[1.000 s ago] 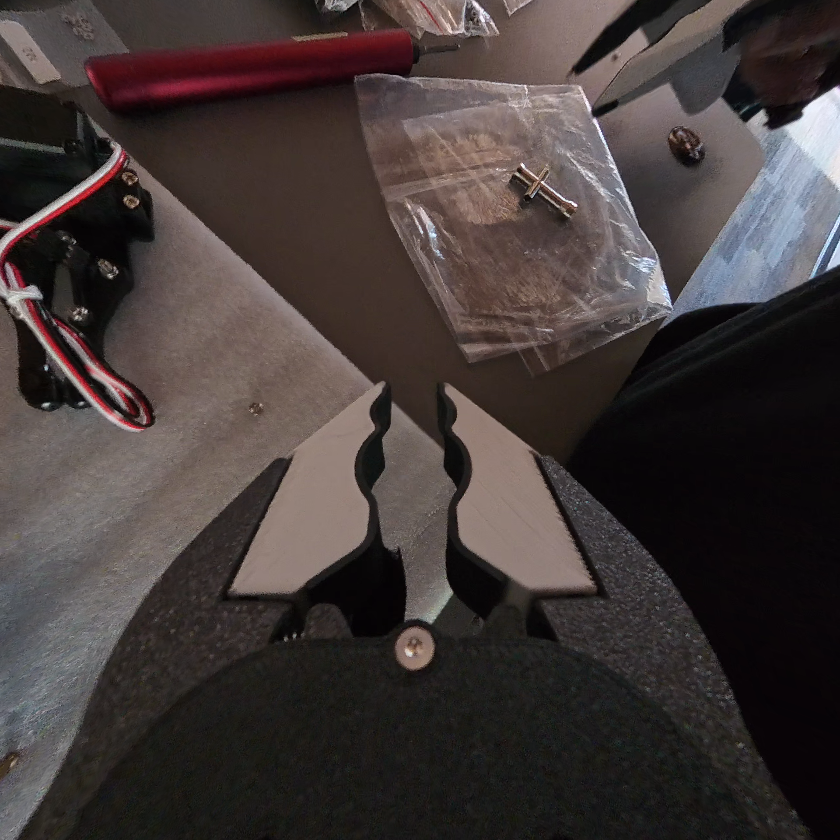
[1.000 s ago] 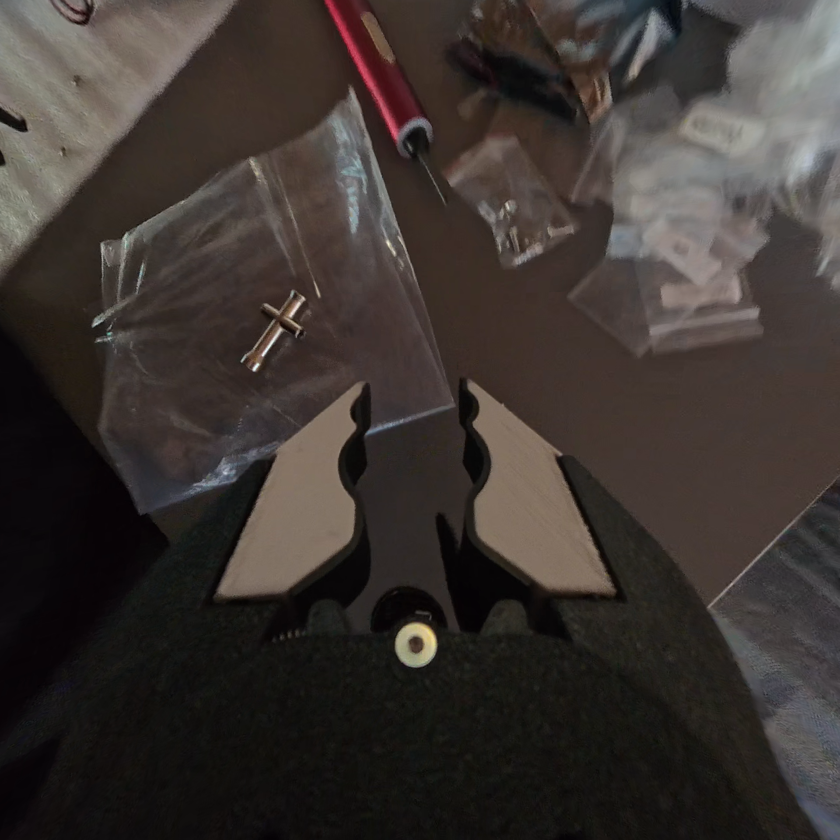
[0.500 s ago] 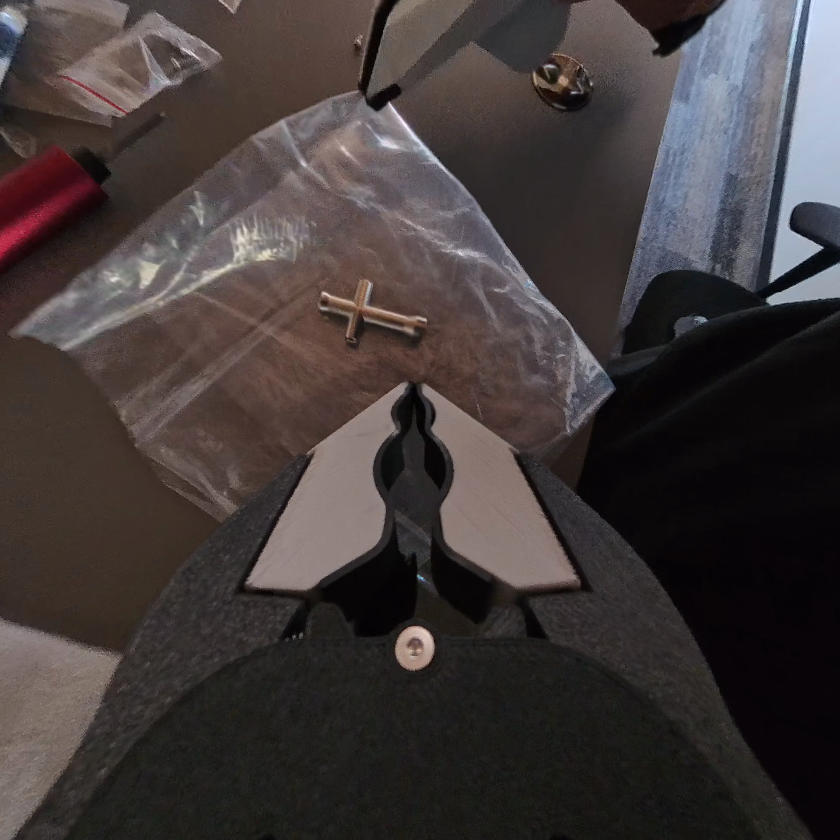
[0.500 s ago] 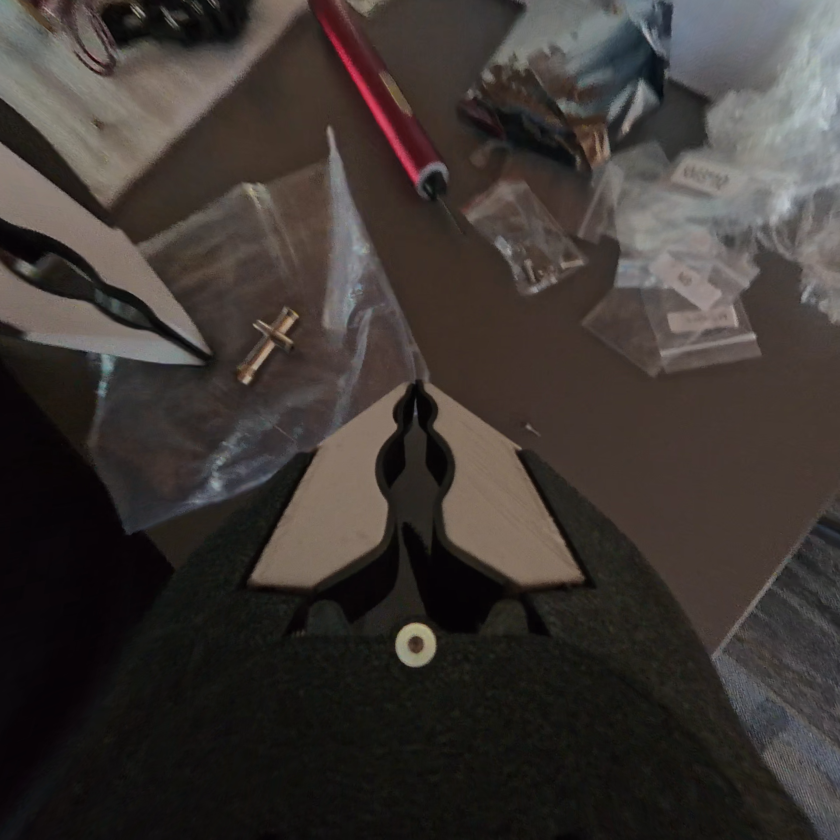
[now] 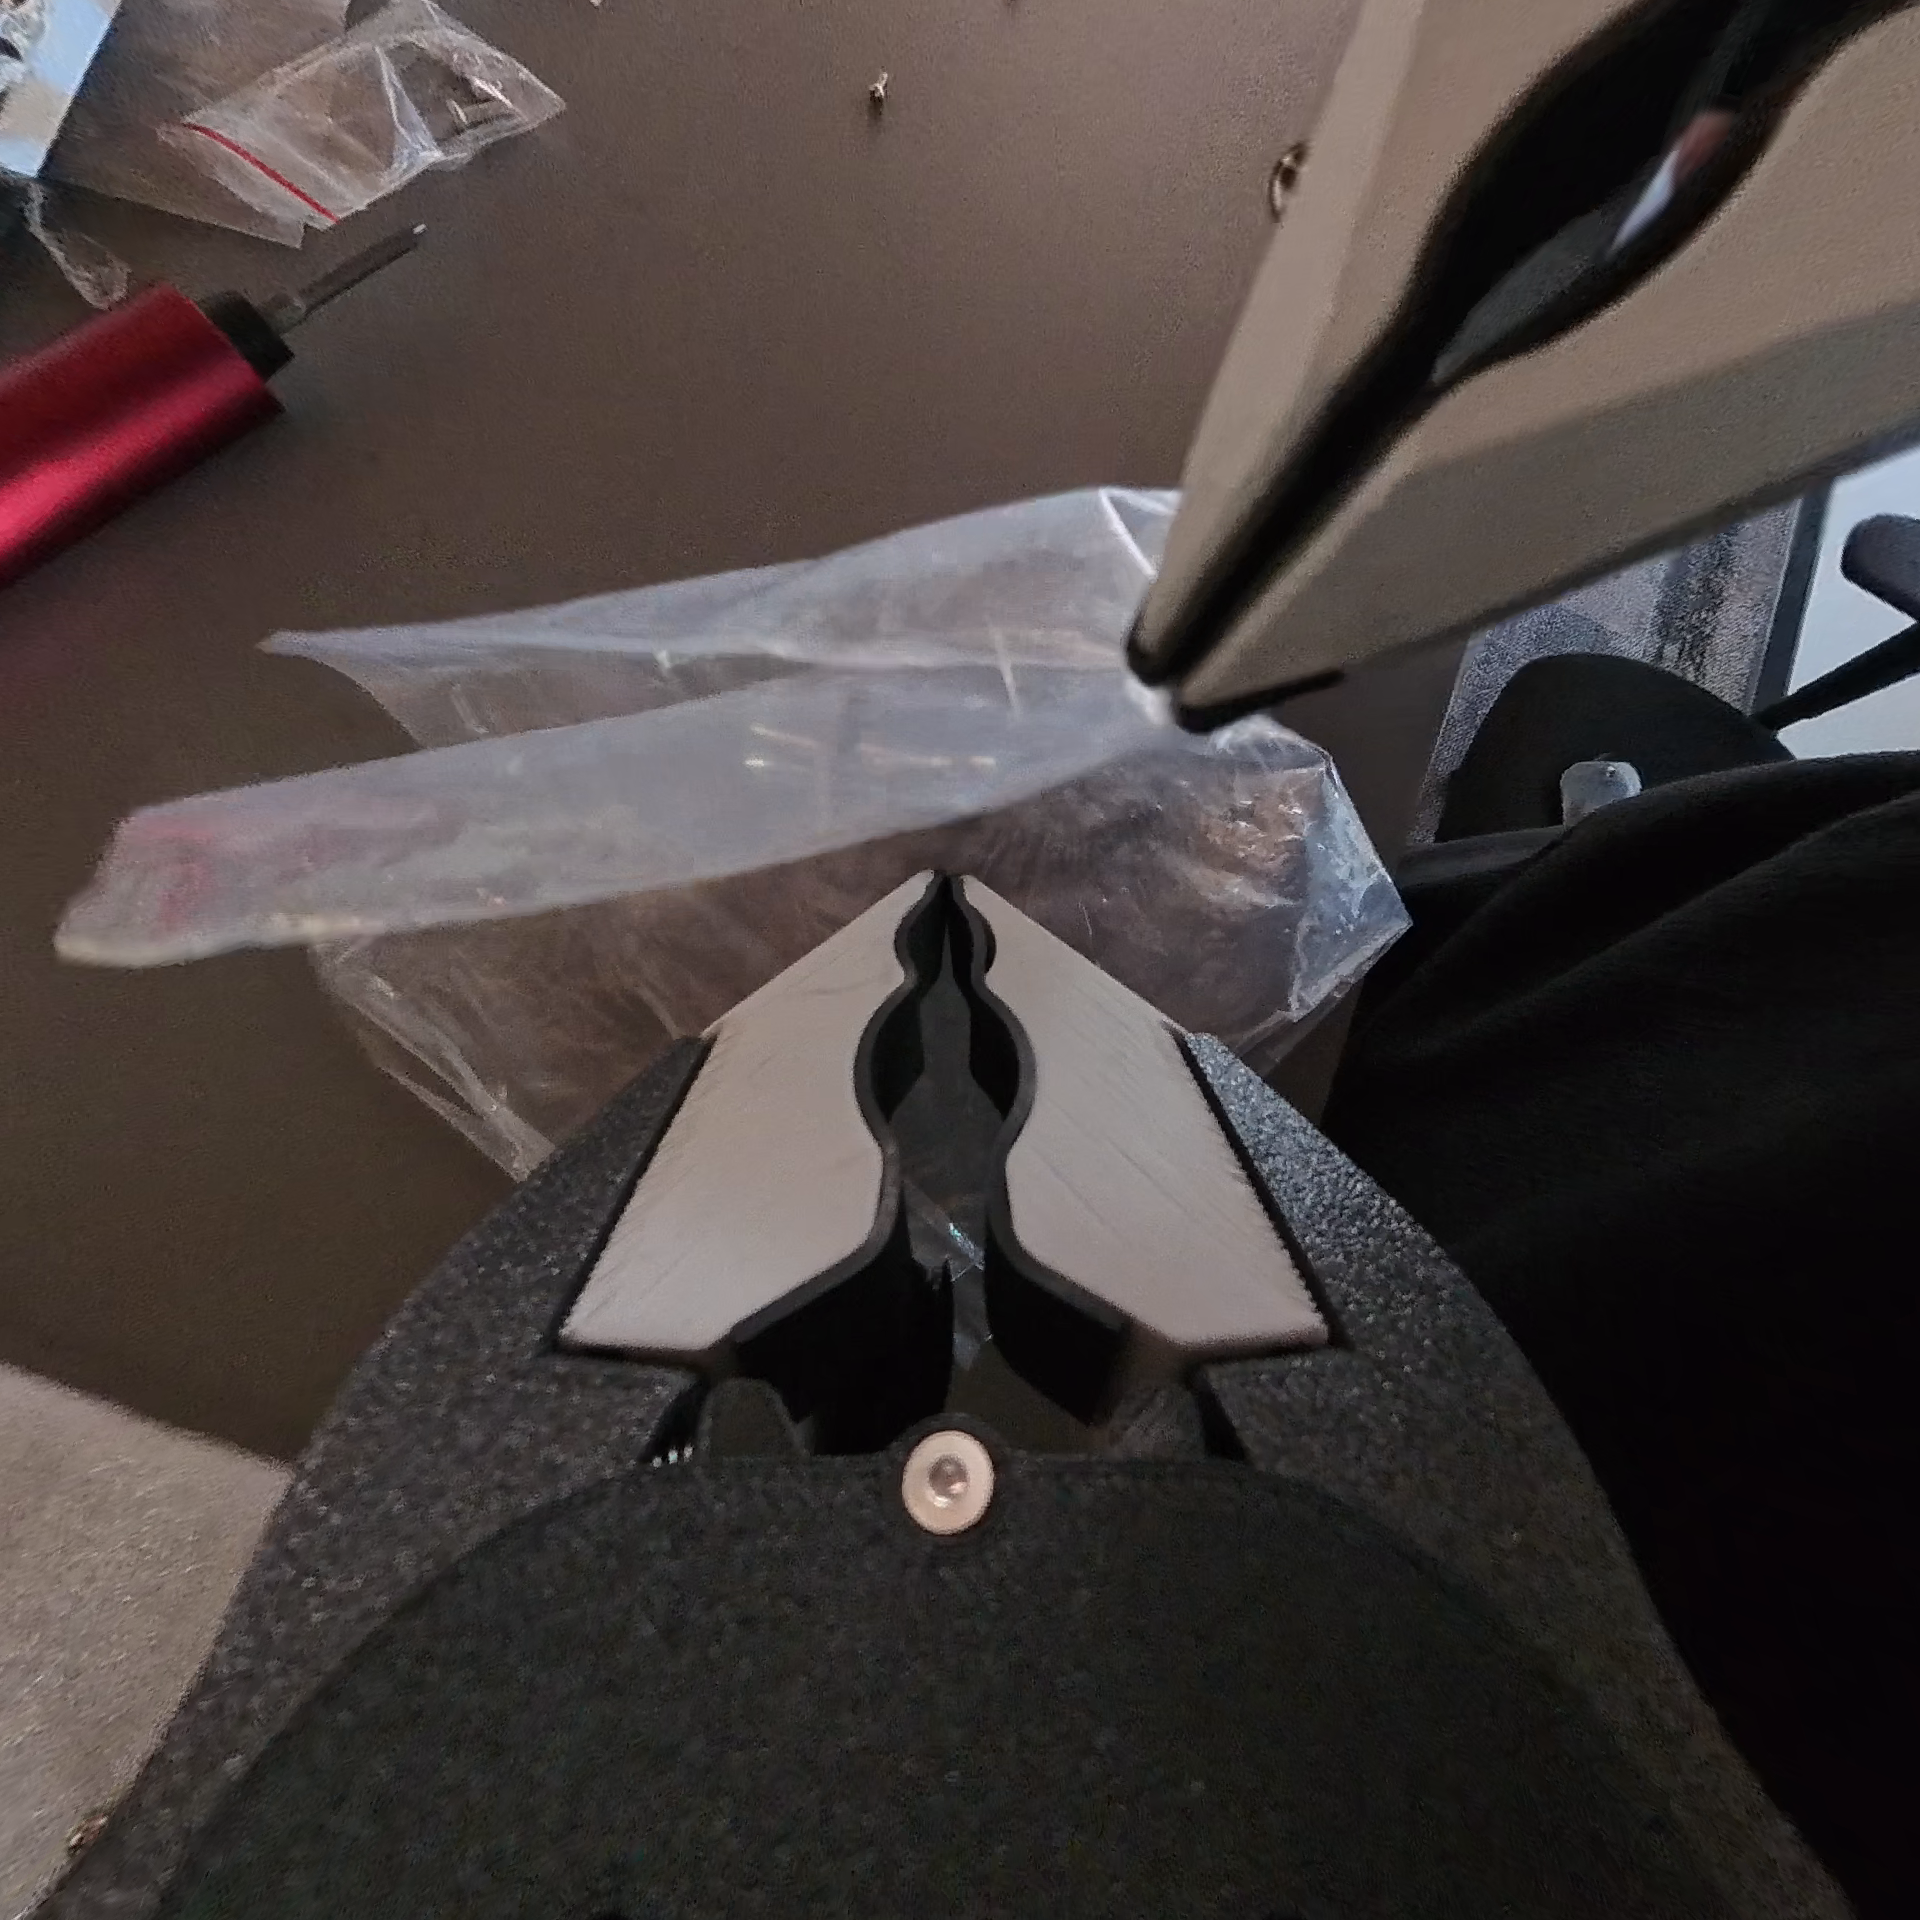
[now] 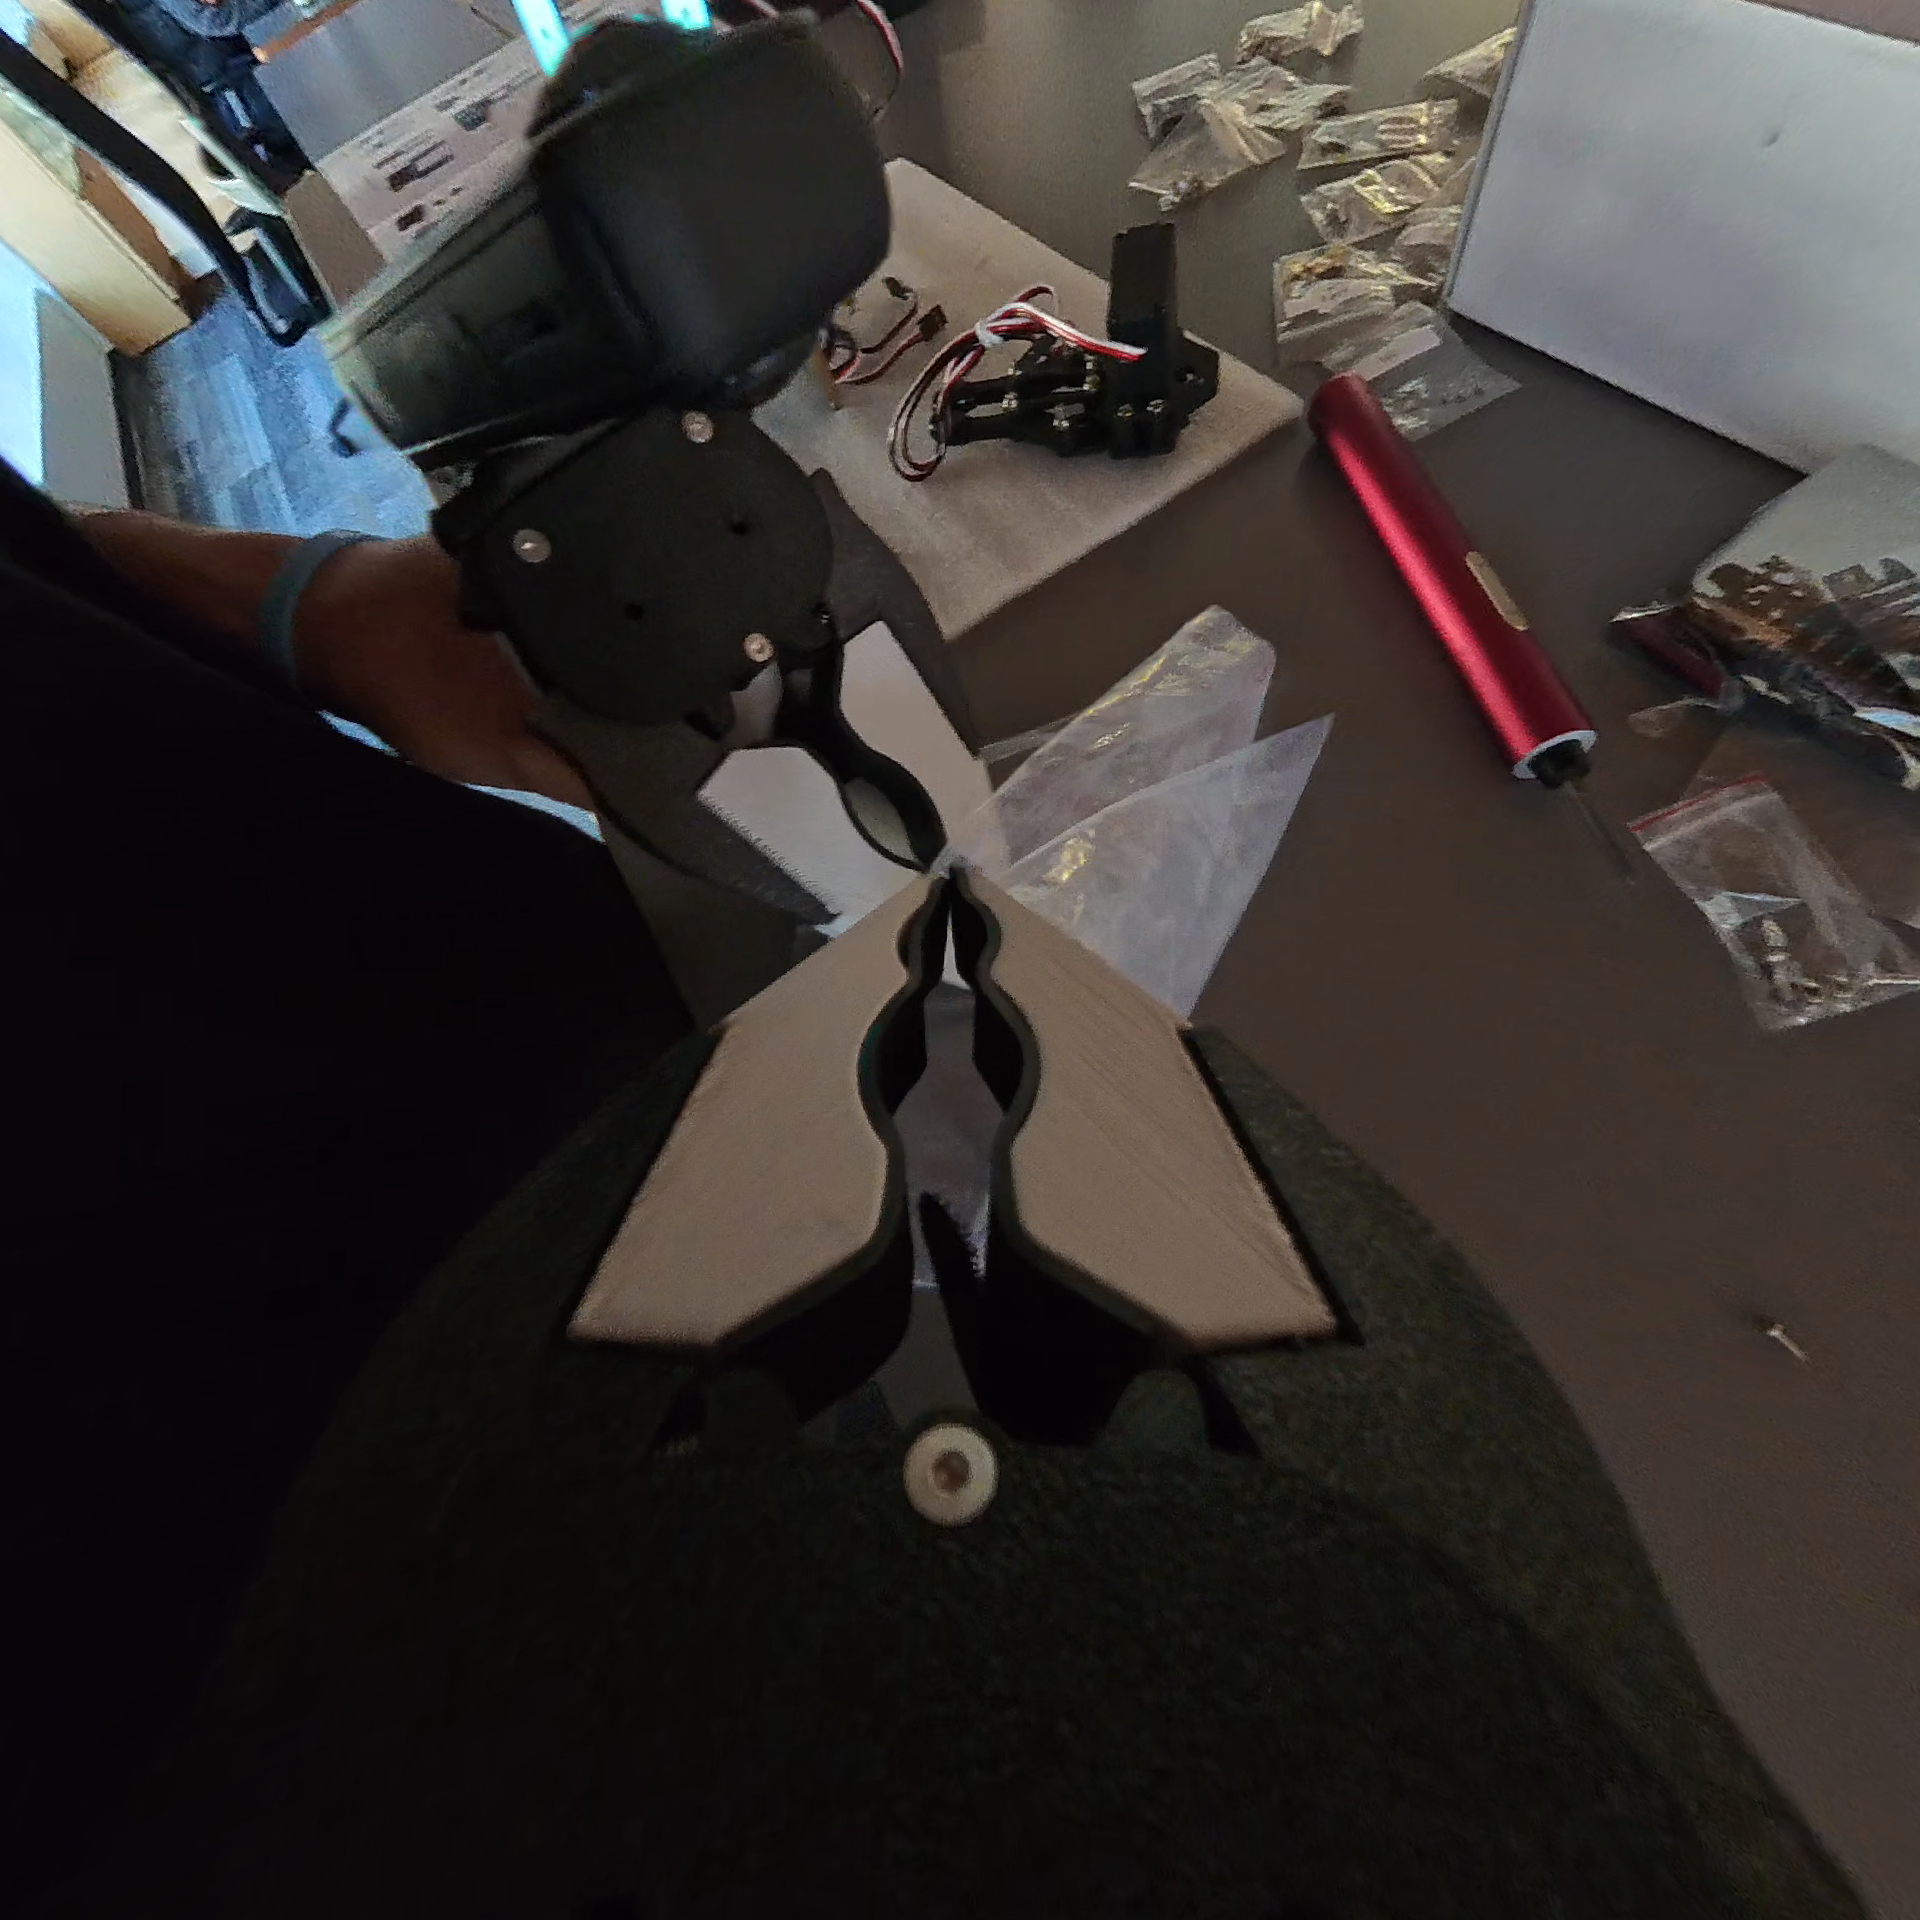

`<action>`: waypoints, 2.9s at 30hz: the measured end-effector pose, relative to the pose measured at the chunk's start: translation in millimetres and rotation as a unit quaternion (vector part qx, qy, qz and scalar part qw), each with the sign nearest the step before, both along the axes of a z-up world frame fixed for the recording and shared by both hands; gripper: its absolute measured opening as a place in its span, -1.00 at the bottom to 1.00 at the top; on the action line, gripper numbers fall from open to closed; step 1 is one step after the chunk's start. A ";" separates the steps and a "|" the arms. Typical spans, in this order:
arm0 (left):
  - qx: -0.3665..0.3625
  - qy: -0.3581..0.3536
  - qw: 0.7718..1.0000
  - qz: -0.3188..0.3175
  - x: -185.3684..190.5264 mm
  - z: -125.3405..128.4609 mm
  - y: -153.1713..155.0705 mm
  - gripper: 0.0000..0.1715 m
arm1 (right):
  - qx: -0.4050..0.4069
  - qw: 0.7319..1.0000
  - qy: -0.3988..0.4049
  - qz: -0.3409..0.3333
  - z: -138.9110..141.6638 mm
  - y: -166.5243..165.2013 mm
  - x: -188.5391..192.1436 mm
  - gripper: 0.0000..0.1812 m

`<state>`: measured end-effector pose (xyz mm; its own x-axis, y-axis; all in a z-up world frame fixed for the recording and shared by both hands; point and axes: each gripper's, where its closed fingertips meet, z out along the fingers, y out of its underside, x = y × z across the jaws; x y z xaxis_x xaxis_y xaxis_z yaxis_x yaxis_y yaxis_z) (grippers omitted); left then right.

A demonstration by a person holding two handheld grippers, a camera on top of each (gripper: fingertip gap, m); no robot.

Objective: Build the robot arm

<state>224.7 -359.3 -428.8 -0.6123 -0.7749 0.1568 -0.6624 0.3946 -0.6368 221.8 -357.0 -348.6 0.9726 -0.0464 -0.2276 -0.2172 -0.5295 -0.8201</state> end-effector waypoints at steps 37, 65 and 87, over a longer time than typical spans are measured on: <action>0.062 -0.159 0.981 0.095 -210.5 51.4 25.0 -0.61 | -0.043 0.862 0.064 -0.501 -100.7 -303.4 -314.2 -0.80; 0.064 -0.180 0.892 0.410 -409.1 97.1 191.5 -0.54 | -0.036 0.936 0.031 -0.349 -60.0 -231.3 -352.6 -0.80; 0.051 -0.117 0.680 0.722 -723.4 69.3 303.0 -0.57 | -0.070 0.995 -0.067 0.022 13.5 19.3 -377.4 -0.81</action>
<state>-498.7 -56.3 -359.5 0.8000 -0.5937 0.0873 -0.2901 -0.5100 -0.8098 -155.6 -337.7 -335.1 0.9956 -0.0259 -0.0899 -0.0853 -0.6473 -0.7574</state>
